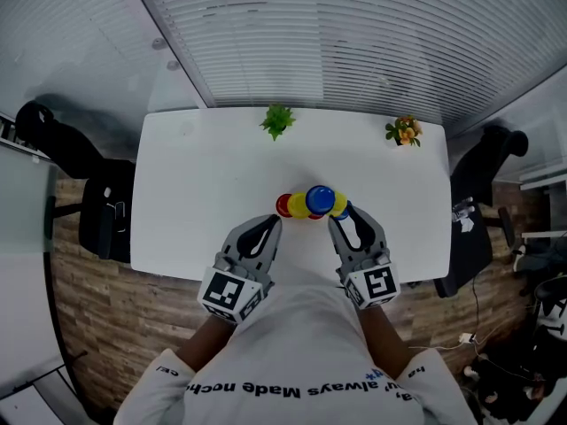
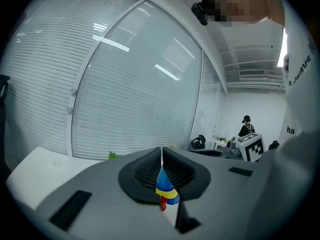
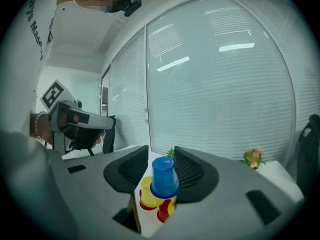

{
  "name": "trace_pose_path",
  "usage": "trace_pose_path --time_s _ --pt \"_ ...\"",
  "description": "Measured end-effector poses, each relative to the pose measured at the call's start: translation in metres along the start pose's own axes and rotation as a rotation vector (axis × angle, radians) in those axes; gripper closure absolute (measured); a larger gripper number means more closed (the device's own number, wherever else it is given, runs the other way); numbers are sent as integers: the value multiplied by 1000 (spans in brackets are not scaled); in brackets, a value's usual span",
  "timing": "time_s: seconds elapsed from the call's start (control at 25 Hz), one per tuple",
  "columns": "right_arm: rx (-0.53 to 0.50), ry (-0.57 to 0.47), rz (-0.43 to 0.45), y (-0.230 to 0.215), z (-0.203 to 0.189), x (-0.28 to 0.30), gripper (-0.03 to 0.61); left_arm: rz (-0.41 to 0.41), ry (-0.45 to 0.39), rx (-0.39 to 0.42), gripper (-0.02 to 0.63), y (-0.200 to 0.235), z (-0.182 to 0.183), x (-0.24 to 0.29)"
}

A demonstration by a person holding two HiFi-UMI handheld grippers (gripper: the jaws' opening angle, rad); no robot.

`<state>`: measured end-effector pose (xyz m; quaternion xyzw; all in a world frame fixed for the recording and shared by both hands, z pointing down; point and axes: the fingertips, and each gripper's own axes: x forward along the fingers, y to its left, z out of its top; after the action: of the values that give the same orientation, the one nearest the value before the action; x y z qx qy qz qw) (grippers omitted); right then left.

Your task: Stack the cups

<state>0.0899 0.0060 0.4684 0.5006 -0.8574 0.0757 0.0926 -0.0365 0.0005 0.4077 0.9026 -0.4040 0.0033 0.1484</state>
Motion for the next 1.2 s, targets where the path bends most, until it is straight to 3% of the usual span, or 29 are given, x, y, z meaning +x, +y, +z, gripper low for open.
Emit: trace_pose_path --time_s 0.28,0.52,1.2 --pt "-10 60 37 1 23 -20 463 -6 -31 44 586 -14 14 1" --pt "-8 32 58 3 51 -40 519 -9 -60 66 586 -24 27 -2" --pt "-48 13 32 -1 108 -80 572 -10 -125 145 586 -44 70 -15"
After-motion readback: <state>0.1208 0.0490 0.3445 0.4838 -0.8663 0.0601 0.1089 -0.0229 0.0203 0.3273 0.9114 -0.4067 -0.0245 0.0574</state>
